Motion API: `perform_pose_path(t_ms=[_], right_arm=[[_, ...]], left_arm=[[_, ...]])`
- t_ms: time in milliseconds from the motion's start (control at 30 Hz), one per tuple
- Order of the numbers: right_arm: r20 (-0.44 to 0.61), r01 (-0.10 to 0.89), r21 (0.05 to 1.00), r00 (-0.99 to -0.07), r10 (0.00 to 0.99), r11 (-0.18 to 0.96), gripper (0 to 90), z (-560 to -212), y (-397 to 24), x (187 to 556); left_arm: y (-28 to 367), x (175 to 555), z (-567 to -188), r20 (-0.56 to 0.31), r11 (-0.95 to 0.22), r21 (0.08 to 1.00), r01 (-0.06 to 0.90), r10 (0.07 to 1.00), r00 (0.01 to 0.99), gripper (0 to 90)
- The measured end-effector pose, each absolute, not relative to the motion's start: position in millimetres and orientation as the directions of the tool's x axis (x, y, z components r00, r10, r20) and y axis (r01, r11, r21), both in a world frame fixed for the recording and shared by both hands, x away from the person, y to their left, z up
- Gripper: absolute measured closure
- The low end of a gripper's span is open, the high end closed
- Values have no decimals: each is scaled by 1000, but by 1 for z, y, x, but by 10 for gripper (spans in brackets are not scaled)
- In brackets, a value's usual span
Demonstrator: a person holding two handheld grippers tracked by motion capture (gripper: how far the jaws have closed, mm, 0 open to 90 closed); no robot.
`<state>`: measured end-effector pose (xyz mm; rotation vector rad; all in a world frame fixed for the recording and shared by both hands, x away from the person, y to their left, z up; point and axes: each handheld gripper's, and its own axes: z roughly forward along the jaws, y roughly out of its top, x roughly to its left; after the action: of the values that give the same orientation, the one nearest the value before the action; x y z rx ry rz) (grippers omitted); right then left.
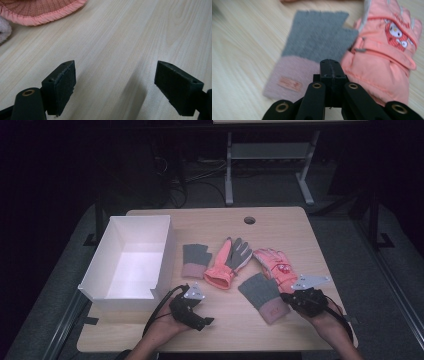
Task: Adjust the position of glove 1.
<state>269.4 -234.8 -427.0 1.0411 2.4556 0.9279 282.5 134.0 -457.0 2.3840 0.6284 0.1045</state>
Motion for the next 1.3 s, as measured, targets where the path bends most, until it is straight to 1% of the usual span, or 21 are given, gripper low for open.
perform_pose_path(t_ms=[100,200,400,433,633,933,1000,1133,1233,1300], right_arm=[[-37,541,641,-687,726,545,900,-434,-236,272],[-8,558,610,-706,708,563,900,-440,-231,273],[24,555,598,-734,678,579,900,-445,-220,271],[16,547,594,-741,671,590,900,-446,-219,271],[19,568,578,-727,686,586,900,-450,-224,273],[63,526,568,-795,604,633,900,-450,-206,267],[72,497,571,-824,562,654,900,-451,-192,262],[91,465,583,-852,515,666,900,-450,-175,259],[66,439,602,-860,506,667,900,-444,-168,262],[42,441,626,-843,536,644,900,-438,-167,274]], left_arm=[[134,282,-458,-92,-657,629,417,470,878,169],[135,283,-457,-87,-668,620,412,463,882,169],[135,282,-458,-95,-653,629,422,474,875,169],[135,282,-457,-95,-653,629,422,475,875,169],[135,282,-457,-88,-663,623,415,467,880,169],[135,282,-456,-84,-666,622,412,467,880,169],[134,281,-457,-93,-653,630,421,475,875,169],[134,282,-457,-89,-663,624,414,467,880,169],[134,281,-456,-88,-662,625,414,468,879,169],[133,281,-457,-92,-648,637,417,474,876,169]])
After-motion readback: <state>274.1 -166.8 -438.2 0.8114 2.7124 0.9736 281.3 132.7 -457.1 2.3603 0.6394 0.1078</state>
